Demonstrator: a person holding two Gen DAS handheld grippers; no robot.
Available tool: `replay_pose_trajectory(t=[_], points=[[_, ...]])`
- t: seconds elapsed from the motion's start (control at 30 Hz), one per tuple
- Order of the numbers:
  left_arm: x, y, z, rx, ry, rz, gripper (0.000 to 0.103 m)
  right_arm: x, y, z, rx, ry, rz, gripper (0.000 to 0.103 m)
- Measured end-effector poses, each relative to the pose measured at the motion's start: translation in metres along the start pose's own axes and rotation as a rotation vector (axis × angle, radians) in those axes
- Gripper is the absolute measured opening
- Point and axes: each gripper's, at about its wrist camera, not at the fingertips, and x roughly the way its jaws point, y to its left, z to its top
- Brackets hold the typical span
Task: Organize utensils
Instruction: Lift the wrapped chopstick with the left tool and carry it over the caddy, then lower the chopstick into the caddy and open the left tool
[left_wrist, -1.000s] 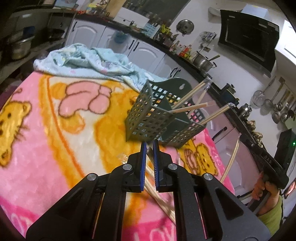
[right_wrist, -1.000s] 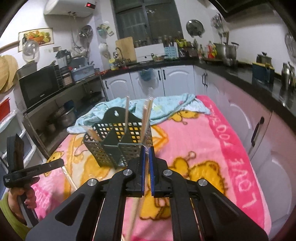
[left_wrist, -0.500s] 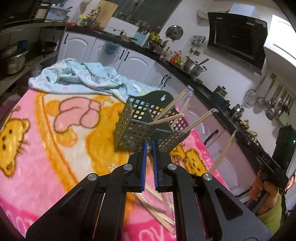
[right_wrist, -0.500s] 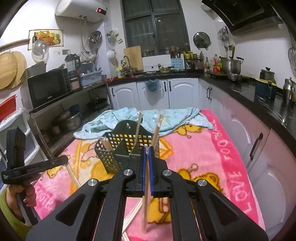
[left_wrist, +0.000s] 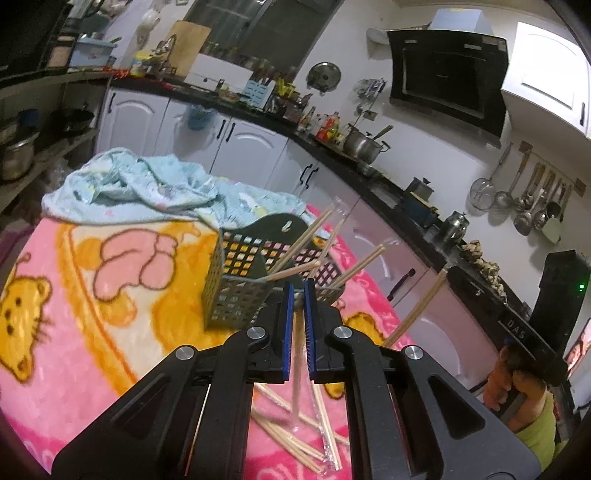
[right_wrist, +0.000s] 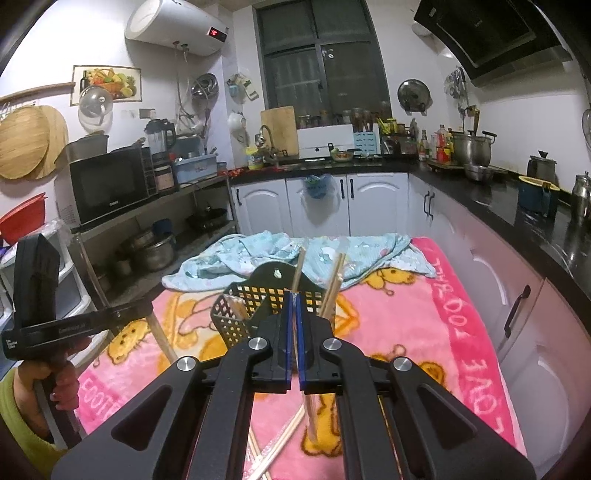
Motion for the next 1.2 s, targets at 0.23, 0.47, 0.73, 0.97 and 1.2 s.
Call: replay_pose_trajectory(t=[0.23,0.47,0.73,0.97,1.2], points=[[-0.010,-0.018,0.018,0.033,-0.038,-0.028,0.003,-0.006,0.012,0.010,-0.023,-0.021,0.029,0.002],[-0.023,-0.031,0.037,0.073,-0.081,-0.039,0.003,-0.011,0.024,0.024,-0.043,-0.048,0.054,0.002],[-0.044,-0.038,0.066,0.123,-0.143,-0.019,0.003,-0.013,0.036,0.042,-0.074,-0.075,0.069,0.002],[-0.059,-0.042,0.094,0.154,-0.199,0.012,0.003,-0.013,0.045,0.065,-0.094,-0.115,0.080,0.002],[-0.068,-0.045,0.124,0.167,-0.260,0.038,0.003,-0.013,0.048,0.091,-0.111,-0.164,0.079,0.002]])
